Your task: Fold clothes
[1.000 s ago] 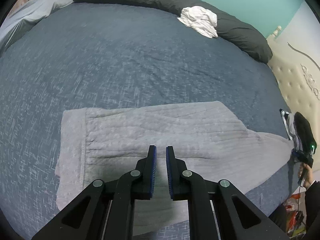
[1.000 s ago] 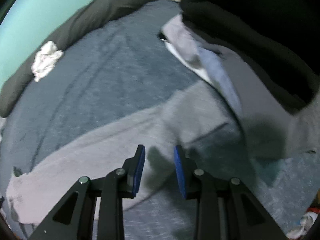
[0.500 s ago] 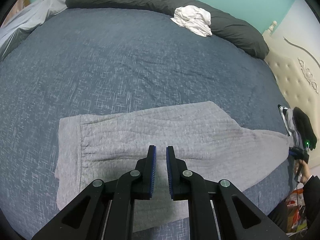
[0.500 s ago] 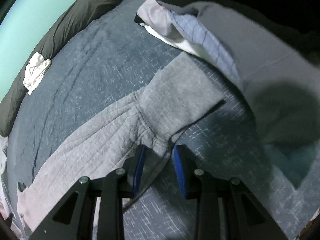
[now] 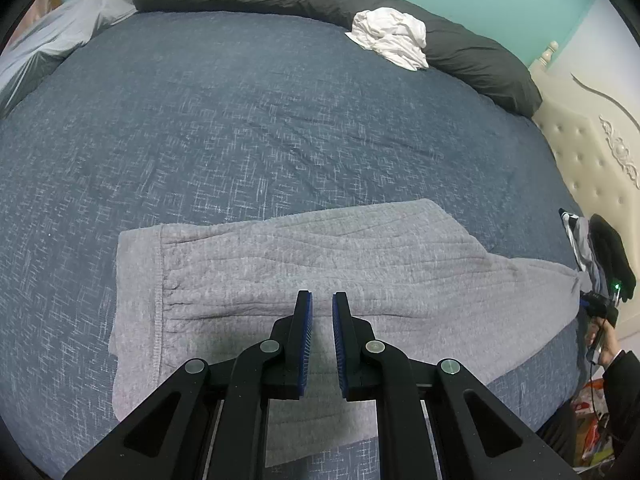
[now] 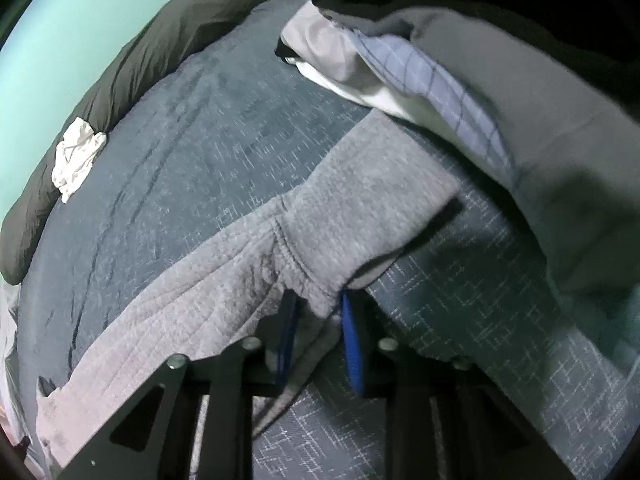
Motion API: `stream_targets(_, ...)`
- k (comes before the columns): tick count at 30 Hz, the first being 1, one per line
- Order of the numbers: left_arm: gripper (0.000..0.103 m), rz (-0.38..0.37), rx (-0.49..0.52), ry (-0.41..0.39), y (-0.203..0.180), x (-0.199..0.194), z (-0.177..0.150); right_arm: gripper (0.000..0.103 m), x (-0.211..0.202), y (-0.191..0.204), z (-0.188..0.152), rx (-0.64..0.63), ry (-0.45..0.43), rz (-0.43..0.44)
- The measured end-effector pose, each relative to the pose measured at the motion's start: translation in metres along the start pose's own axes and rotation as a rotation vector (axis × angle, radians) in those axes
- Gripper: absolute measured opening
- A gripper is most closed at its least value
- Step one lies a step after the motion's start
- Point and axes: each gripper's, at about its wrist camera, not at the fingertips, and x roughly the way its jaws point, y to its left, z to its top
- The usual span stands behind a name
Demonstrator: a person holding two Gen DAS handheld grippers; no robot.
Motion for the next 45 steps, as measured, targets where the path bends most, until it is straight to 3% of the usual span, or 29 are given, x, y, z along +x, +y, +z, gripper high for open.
stream_targets(2,0.011,0.0,-0.002,-0.003,0.001,-0.001,0.0,0.013,-0.013,-0.001,0.0,0.026,-0.047,0.043)
stream_targets(9,0.011,-0.004,-0.011,-0.018,0.004,-0.009,0.001,0.01,-0.055,0.011,0.005,-0.022,-0.16,0.157)
stream_targets(19,0.011,0.007,-0.042,-0.073,0.021,-0.041,0.004,0.009,-0.098,0.058,0.01,-0.14,-0.228,0.235)
stream_targets(24,0.011,0.025,-0.085,-0.099,0.048,-0.062,0.002,0.009,-0.122,0.122,0.014,-0.255,-0.266,0.323)
stream_targets(29,0.011,0.04,-0.131,-0.101,0.077,-0.074,-0.012,0.009,-0.155,0.182,0.0,-0.352,-0.276,0.41)
stream_targets(34,0.011,0.048,-0.175,-0.096,0.106,-0.08,-0.03,0.009,-0.168,0.271,-0.026,-0.486,-0.268,0.473)
stream_targets(45,0.011,0.038,-0.222,-0.119,0.151,-0.096,-0.051,0.009,-0.157,0.477,-0.153,-0.808,-0.152,0.599)
